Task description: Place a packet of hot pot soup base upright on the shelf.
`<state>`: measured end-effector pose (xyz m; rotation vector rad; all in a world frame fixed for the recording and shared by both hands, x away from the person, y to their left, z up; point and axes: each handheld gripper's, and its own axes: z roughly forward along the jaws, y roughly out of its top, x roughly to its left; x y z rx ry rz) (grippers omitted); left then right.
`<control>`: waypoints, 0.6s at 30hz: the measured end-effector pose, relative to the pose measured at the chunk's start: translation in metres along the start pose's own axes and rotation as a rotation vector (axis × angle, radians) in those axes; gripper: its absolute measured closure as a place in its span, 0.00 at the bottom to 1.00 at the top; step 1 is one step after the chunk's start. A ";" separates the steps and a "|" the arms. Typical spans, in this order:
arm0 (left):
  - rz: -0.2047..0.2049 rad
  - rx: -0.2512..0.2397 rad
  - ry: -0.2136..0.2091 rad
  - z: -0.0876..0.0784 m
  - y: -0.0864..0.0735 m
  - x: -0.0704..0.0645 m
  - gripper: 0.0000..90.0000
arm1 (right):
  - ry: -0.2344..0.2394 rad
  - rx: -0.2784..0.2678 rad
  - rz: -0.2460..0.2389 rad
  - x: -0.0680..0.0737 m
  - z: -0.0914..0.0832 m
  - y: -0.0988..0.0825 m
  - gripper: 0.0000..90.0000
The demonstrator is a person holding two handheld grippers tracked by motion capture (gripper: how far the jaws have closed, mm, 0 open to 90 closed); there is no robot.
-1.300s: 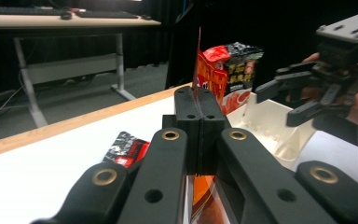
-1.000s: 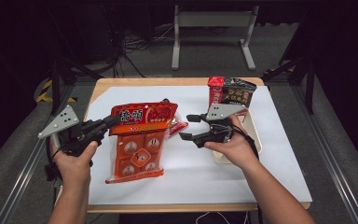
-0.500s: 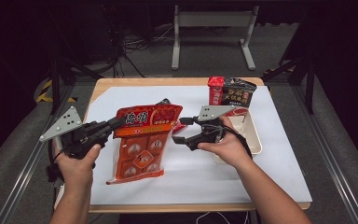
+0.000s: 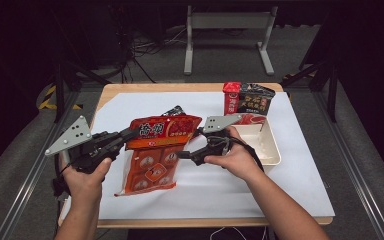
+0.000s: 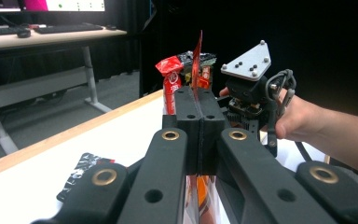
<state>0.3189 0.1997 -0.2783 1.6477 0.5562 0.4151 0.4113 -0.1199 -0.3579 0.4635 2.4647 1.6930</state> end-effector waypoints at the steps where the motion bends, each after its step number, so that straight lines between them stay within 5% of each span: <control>1: 0.005 -0.001 -0.002 0.001 0.000 -0.001 1.00 | 0.004 0.002 0.018 0.000 0.001 -0.001 0.21; 13: 0.005 -0.013 -0.023 0.004 0.001 -0.004 1.00 | 0.061 -0.004 -0.018 0.004 0.010 -0.001 0.25; 18: 0.000 -0.023 -0.029 0.003 0.000 -0.003 1.00 | 0.102 -0.004 0.025 0.002 0.010 -0.001 0.30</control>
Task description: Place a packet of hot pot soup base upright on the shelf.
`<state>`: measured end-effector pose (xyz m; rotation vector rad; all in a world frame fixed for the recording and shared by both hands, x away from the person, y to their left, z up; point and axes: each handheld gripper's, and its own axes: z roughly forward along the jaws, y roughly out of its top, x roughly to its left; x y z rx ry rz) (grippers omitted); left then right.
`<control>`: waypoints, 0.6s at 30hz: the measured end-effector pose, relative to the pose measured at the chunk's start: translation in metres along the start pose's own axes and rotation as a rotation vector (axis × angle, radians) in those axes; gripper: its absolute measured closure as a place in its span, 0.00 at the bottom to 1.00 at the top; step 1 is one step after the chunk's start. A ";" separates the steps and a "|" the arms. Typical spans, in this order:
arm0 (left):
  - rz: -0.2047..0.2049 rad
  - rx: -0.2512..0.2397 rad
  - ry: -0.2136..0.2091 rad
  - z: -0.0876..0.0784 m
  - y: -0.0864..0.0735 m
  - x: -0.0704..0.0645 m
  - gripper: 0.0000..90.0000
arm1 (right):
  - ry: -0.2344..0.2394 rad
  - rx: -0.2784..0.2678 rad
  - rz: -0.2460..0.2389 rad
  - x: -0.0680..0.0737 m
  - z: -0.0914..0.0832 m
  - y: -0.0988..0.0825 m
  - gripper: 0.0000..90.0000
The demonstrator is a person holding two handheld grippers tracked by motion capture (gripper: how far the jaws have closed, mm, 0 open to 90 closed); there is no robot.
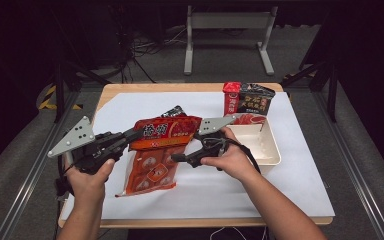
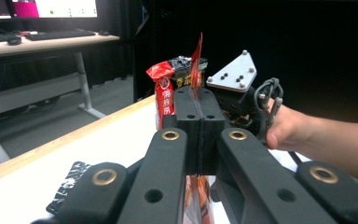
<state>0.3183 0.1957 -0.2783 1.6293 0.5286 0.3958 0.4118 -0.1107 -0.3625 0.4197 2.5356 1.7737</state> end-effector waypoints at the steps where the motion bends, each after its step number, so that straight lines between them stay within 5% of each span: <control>1: 0.001 -0.002 0.000 0.000 0.000 0.000 1.00 | 0.011 -0.009 0.010 0.000 -0.001 0.000 0.32; 5: -0.009 -0.014 -0.002 -0.001 -0.001 0.002 1.00 | 0.066 -0.020 0.040 0.002 -0.006 0.001 0.44; 10: -0.004 -0.015 0.011 0.000 -0.001 0.001 1.00 | 0.140 -0.050 0.008 0.009 -0.007 0.003 0.60; 18: -0.009 -0.016 0.022 -0.002 -0.001 0.003 1.00 | 0.150 -0.041 -0.054 0.017 -0.009 0.007 0.76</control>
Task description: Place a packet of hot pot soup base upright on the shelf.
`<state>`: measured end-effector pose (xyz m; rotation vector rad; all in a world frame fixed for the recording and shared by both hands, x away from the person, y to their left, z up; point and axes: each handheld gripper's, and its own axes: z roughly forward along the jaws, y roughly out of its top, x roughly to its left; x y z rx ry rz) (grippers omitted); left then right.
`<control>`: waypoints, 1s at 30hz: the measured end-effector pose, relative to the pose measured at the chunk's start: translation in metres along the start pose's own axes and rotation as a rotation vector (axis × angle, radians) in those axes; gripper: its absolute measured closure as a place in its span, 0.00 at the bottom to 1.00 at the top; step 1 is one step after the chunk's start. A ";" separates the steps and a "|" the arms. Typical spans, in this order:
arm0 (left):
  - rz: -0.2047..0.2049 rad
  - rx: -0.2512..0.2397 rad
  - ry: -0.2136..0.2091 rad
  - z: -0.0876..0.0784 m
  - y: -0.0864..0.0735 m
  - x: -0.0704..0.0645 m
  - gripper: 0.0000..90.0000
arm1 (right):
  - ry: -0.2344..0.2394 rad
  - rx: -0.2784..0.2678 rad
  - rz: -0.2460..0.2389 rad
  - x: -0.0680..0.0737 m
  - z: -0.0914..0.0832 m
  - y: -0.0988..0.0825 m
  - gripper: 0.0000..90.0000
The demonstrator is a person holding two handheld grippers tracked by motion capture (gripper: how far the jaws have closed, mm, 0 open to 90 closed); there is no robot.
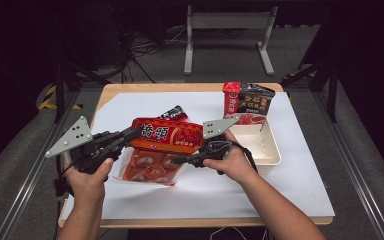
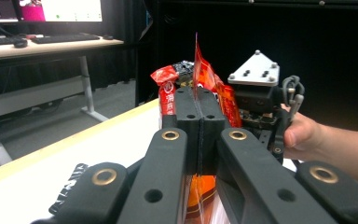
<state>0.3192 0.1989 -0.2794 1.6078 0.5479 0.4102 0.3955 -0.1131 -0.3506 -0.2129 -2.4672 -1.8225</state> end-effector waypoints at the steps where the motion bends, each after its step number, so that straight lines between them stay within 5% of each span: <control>1: 0.000 -0.004 0.003 0.000 0.000 0.001 1.00 | 0.000 0.000 0.000 0.000 0.000 0.000 0.76; 11: -0.024 -0.029 -0.012 0.001 -0.003 0.005 1.00 | -0.039 0.081 -0.032 0.013 -0.012 0.019 0.79; 16: -0.047 -0.024 -0.038 0.003 -0.006 0.012 0.99 | -0.047 0.109 -0.006 0.014 -0.017 0.023 0.79; 20: -0.053 -0.019 -0.028 0.007 -0.008 0.013 0.91 | -0.070 0.126 -0.004 0.014 -0.020 0.025 0.79; 23: -0.071 -0.007 -0.051 0.010 -0.008 0.014 0.73 | -0.096 0.146 0.003 0.014 -0.024 0.028 0.79; 30: -0.046 0.037 0.000 0.014 -0.009 0.015 0.55 | -0.118 0.158 0.042 0.010 -0.038 0.033 0.79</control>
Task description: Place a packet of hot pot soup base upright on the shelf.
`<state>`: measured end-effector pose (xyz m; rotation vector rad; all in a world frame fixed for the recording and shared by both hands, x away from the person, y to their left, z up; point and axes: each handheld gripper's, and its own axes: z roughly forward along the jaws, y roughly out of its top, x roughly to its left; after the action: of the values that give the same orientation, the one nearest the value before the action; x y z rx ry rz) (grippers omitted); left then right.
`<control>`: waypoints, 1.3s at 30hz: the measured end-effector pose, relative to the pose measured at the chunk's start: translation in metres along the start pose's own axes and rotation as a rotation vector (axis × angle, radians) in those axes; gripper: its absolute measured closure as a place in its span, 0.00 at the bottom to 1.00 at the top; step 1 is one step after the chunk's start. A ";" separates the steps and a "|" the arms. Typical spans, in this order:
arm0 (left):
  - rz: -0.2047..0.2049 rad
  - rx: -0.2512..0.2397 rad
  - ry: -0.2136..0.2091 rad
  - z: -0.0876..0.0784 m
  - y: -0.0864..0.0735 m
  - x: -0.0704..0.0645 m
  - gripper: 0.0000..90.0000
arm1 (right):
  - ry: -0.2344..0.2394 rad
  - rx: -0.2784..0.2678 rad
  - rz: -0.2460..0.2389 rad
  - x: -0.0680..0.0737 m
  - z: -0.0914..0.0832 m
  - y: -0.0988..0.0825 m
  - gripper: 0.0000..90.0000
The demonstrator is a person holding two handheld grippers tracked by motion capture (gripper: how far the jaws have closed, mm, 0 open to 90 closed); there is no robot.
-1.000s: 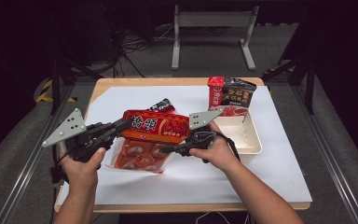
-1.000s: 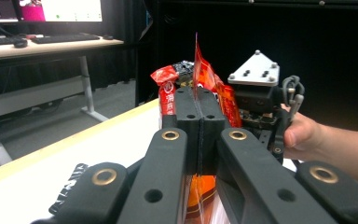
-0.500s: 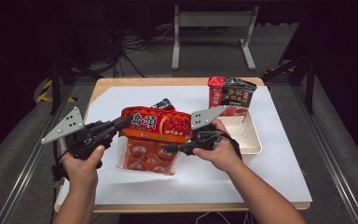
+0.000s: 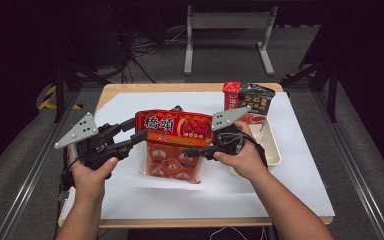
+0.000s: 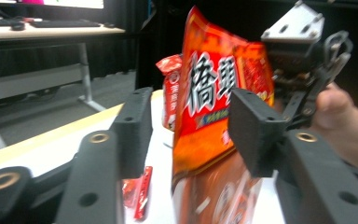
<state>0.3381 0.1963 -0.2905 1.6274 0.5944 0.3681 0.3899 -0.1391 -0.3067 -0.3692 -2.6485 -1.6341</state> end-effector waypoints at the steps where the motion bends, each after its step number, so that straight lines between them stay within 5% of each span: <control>1: 0.001 0.002 0.006 0.000 0.000 0.001 0.53 | -0.006 0.000 0.003 0.000 -0.003 0.001 0.79; 20: -0.016 0.067 0.070 0.005 -0.018 0.027 0.41 | -0.135 0.027 0.016 -0.011 -0.053 0.020 0.79; 39: -0.046 0.102 0.108 0.005 -0.027 0.041 0.39 | -0.229 0.020 0.035 -0.023 -0.089 0.033 0.79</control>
<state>0.3692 0.2177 -0.3220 1.6957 0.7407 0.3991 0.4084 -0.2077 -0.2398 -0.6349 -2.7966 -1.6450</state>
